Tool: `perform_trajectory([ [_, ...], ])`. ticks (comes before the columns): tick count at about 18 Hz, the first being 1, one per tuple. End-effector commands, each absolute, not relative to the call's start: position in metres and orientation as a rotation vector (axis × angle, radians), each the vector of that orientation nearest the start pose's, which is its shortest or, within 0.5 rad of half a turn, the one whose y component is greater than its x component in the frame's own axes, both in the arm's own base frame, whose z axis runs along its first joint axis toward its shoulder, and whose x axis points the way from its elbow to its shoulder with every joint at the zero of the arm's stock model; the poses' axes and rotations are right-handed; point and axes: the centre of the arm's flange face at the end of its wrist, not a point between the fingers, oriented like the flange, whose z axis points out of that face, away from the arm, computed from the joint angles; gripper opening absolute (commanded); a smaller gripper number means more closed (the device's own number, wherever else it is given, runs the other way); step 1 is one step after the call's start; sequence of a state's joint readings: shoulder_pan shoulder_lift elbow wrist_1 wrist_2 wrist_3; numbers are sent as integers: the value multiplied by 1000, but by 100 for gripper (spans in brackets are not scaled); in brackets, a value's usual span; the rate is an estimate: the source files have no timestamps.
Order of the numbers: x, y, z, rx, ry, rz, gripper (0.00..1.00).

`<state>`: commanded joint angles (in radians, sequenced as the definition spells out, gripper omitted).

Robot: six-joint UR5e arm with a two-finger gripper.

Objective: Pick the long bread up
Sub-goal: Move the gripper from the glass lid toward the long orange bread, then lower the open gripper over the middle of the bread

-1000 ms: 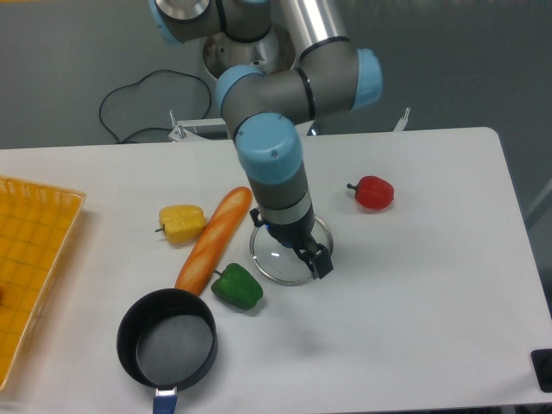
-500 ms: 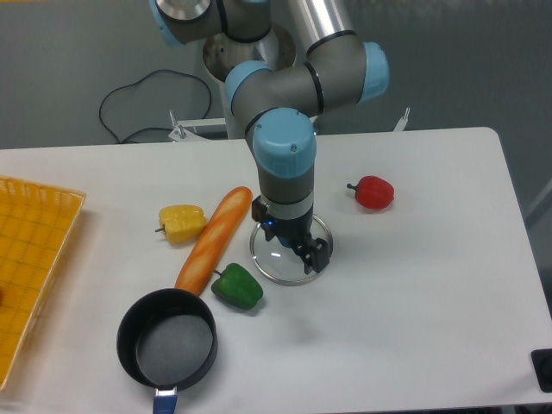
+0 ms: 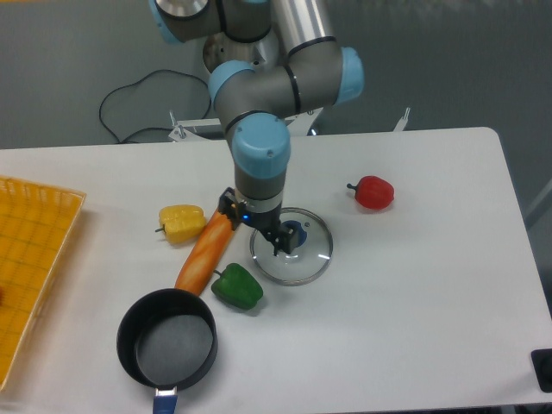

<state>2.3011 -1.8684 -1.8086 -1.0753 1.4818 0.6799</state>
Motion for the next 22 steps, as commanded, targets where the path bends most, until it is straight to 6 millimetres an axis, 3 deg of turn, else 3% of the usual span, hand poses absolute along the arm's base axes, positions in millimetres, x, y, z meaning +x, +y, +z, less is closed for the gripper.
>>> perform_trajectory([
  [3, -243, 521, 264, -3116, -108, -154, 100],
  [6, -234, 528, 255, -3131, -179, -159, 100],
  [12, -210, 539, 230, -3197, -97, -149, 100],
  [22, -206, 541, 226, -3205, -90, -151, 100],
])
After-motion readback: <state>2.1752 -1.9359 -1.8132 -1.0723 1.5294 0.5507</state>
